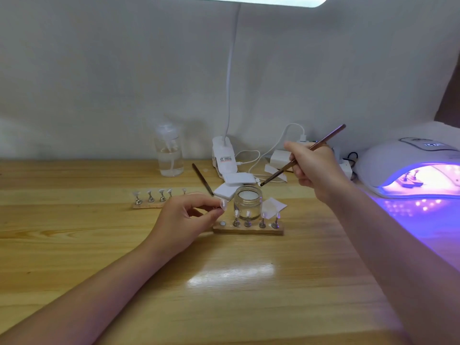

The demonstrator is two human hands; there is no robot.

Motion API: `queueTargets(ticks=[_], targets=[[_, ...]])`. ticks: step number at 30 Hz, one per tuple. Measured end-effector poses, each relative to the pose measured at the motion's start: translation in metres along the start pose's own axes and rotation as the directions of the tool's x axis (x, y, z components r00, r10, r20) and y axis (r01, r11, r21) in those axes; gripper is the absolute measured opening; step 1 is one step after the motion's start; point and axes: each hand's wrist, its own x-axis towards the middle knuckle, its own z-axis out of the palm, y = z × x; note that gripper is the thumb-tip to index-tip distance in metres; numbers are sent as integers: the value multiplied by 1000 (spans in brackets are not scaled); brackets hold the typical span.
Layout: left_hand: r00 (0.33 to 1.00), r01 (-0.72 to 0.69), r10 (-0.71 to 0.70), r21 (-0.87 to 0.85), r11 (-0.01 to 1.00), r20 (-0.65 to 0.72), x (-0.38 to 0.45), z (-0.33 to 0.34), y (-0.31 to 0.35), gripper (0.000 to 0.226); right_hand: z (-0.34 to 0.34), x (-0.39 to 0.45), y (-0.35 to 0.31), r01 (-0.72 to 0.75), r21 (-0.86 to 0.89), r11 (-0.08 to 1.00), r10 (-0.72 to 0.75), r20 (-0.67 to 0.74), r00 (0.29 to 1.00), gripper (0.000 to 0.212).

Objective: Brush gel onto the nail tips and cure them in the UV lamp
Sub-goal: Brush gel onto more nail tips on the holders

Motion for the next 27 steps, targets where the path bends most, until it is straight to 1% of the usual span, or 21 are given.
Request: queueTargets(ticks=[4,8,11,13,19,22,25,27], targets=[[1000,14,-15,-35,999,-7,0,0,2,29,14,-24,-1,168,104,980,-176,63,982,37],[999,31,-32,-46,998,-14,0,0,1,30,23,-54,15,350,195,916,-385,190,903,42],[1000,26,-26,-21,999,-13,0,0,1,31,21,-68,30,451,191,872,-482,171,859,38],[1000,22,-22,-3,1000,-10,0,1,0,30,22,-72,37,488,156,859,-509,156,846,34],[1000,20,-20,8,1000,11,0,0,-1,25,28,-76,48,508,133,851,-524,165,835,37],[1000,10,-11,9,1000,12,0,1,-1,26,30,-76,51,536,43,843,-535,174,827,37],[1000,5,-5,15,1000,18,0,1,-2,28,32,-75,52,607,-47,793,-591,177,787,39],[1000,7,-8,16,1000,19,1,1,-3,27,32,-75,53,629,-83,773,-609,182,772,39]])
